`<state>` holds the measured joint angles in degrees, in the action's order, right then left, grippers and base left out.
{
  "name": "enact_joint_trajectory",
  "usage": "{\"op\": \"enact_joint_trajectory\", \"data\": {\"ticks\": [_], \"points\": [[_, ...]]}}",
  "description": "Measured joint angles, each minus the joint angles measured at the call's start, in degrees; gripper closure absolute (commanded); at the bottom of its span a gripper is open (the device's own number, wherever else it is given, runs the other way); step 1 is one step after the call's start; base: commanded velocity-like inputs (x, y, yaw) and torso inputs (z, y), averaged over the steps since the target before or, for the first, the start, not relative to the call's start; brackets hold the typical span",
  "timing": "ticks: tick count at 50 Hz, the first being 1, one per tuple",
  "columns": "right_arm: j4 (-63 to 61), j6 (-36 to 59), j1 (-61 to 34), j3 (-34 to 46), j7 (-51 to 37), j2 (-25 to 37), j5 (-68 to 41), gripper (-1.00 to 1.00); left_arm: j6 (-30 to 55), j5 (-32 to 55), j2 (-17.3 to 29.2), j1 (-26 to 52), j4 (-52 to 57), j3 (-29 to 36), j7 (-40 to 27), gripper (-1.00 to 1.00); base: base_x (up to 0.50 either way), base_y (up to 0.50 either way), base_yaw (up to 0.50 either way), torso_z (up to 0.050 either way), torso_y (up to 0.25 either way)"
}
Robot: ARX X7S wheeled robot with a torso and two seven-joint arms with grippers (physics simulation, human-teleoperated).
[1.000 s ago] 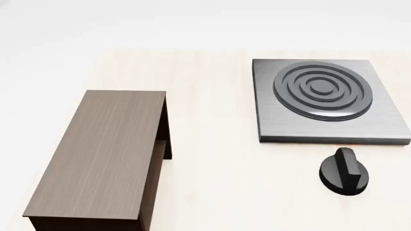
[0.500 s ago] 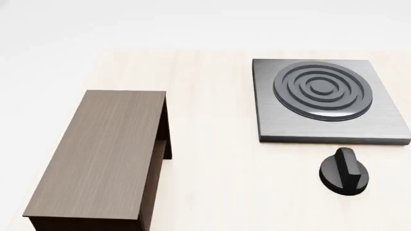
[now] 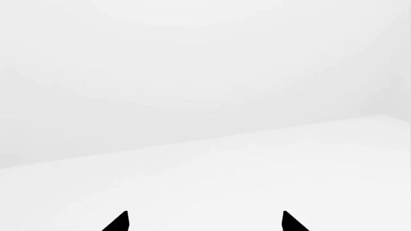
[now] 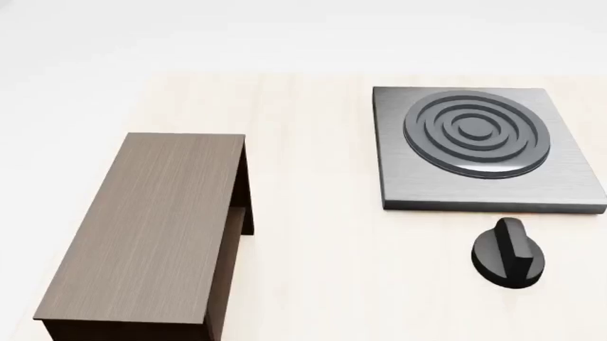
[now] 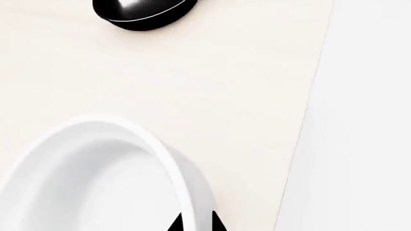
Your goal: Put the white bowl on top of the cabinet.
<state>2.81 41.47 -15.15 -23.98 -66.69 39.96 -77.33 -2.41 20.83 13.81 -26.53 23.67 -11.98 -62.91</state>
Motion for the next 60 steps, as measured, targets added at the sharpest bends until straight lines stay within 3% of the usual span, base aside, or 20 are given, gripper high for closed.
{"op": "enact_joint_trajectory", "data": {"ticks": [60], "points": [[-13.71,3.76,-11.78,-3.46,-9.53,7.03,-14.67,1.0,-1.3,0.84,-0.06,-0.24,-0.65,-0.06,0.42,-1.0,0.0,0.0,0.0,0.0,0.001]]}}
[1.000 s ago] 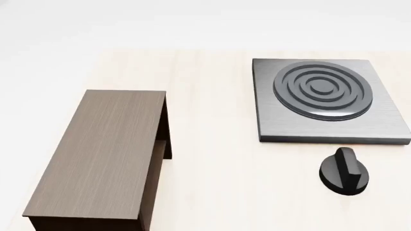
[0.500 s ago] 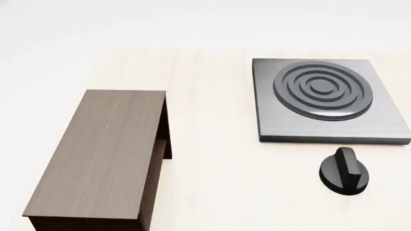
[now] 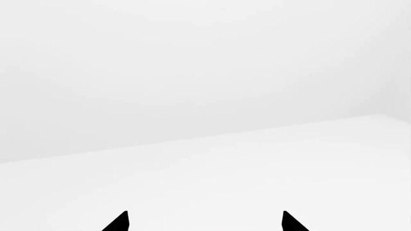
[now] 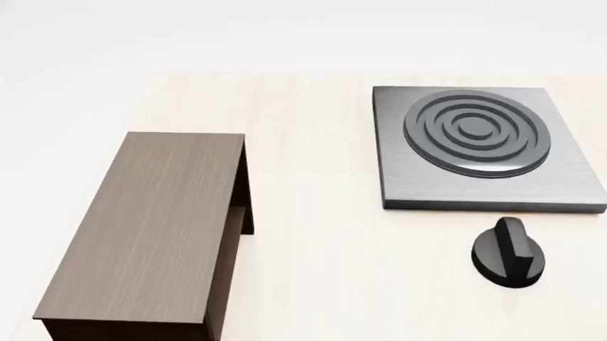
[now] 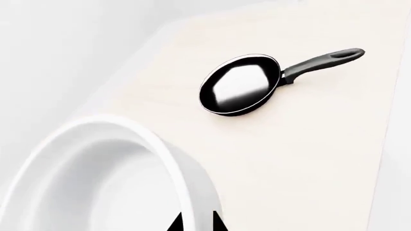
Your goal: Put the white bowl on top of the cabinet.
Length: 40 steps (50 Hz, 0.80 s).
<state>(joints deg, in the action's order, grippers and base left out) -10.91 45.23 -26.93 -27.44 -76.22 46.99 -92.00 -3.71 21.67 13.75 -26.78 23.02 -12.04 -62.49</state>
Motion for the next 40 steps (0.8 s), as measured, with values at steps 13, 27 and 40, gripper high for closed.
{"op": "enact_joint_trajectory", "data": {"ticks": [13,27,40], "points": [[0.94,1.46,-9.14,5.89,-2.01,1.79,-1.85,1.0,-0.1,0.16,0.05,0.03,-0.04,0.04,0.04,-1.0,0.0,0.0,0.0,0.0,0.002],[3.71,3.53,-20.79,13.42,-3.12,2.34,-2.9,1.0,-0.12,0.25,0.1,0.19,-0.15,0.18,0.06,-1.0,0.0,0.0,0.0,0.0,0.001],[8.31,5.69,-32.16,21.53,-1.92,-0.21,-1.22,1.0,-0.52,0.52,0.05,0.14,-0.33,0.14,0.21,-1.0,0.0,0.0,0.0,0.0,0.002]]}}
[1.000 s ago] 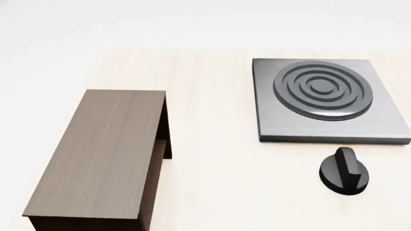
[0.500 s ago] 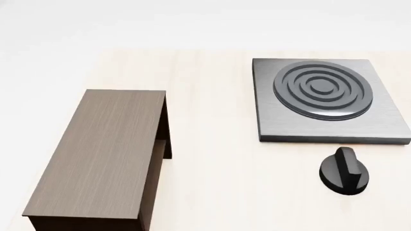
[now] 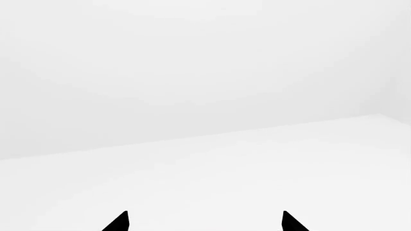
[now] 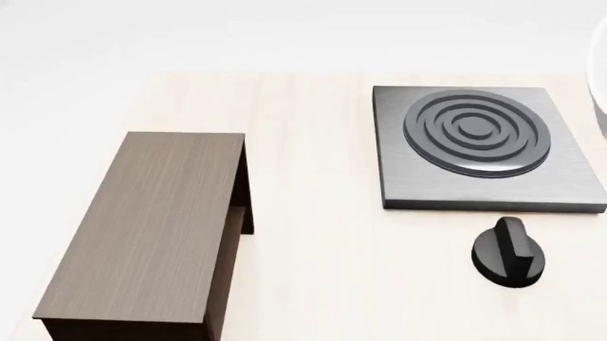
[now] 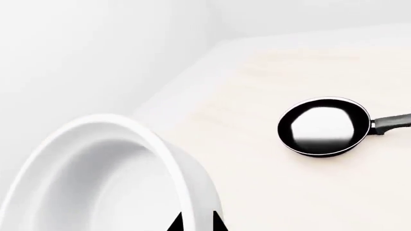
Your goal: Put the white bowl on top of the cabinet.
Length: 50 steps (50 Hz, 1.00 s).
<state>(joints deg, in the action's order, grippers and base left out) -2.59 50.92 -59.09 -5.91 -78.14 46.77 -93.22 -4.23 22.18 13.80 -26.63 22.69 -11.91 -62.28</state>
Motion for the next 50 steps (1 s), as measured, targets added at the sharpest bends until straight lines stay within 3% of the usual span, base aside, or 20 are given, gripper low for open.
{"op": "enact_joint_trajectory", "data": {"ticks": [28,50], "points": [[11.41,4.92,-16.98,13.56,8.97,-7.49,5.24,1.0,-0.89,0.39,-0.11,-0.3,-0.25,-0.1,0.25,-1.0,0.0,0.0,0.0,0.0,0.001],[20.95,3.74,-23.08,19.41,18.5,-14.96,9.08,1.0,-1.2,0.56,-0.07,-0.37,-0.38,-0.07,0.31,-1.0,0.0,0.0,0.0,0.001,0.001]]}}
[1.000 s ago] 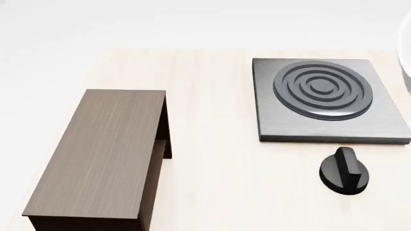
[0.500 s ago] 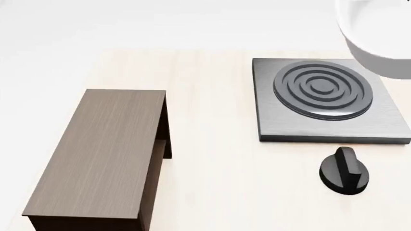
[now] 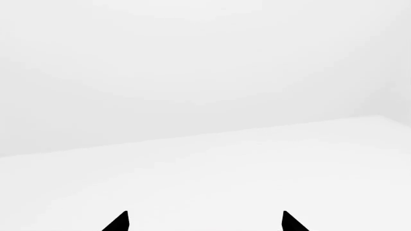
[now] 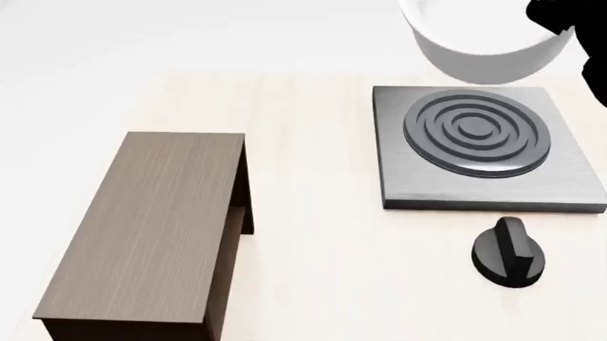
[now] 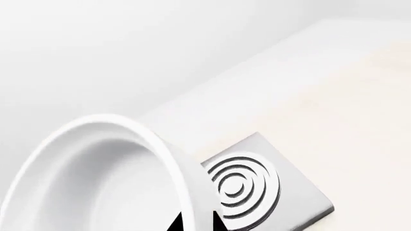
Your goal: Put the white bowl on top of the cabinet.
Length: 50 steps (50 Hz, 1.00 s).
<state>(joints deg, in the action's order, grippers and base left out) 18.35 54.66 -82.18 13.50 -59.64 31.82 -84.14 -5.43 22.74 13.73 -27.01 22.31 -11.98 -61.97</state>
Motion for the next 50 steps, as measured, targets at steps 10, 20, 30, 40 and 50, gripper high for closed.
{"op": "enact_joint_trajectory", "data": {"ticks": [10,20,30,40,50], "points": [[3.95,-1.17,-1.1,2.36,4.07,-3.15,2.0,1.0,-0.14,0.02,-0.02,-0.03,-0.09,0.04,0.0,-1.0,0.0,0.0,0.0,0.0,0.001],[7.38,-1.94,-1.94,4.19,7.94,-6.02,3.24,1.0,-0.39,0.17,-0.07,-0.14,-0.21,0.01,0.05,-1.0,0.0,0.0,0.0,0.0,0.001],[10.88,-2.45,-2.99,6.49,12.42,-9.18,4.54,1.0,-0.66,0.4,-0.09,-0.27,-0.33,-0.1,0.13,-1.0,0.0,0.0,0.0,0.0,0.001],[11.72,-2.34,-2.9,8.17,15.27,-11.35,4.87,1.0,-0.8,0.52,-0.06,-0.34,-0.4,-0.13,0.14,-1.0,0.0,0.0,0.0,0.001,0.001],[11.78,-2.24,-2.11,9.02,17.15,-12.99,4.5,1.0,-0.83,0.57,-0.01,-0.34,-0.43,-0.12,0.11,-1.0,0.0,0.0,0.0,0.0,0.001]]}}
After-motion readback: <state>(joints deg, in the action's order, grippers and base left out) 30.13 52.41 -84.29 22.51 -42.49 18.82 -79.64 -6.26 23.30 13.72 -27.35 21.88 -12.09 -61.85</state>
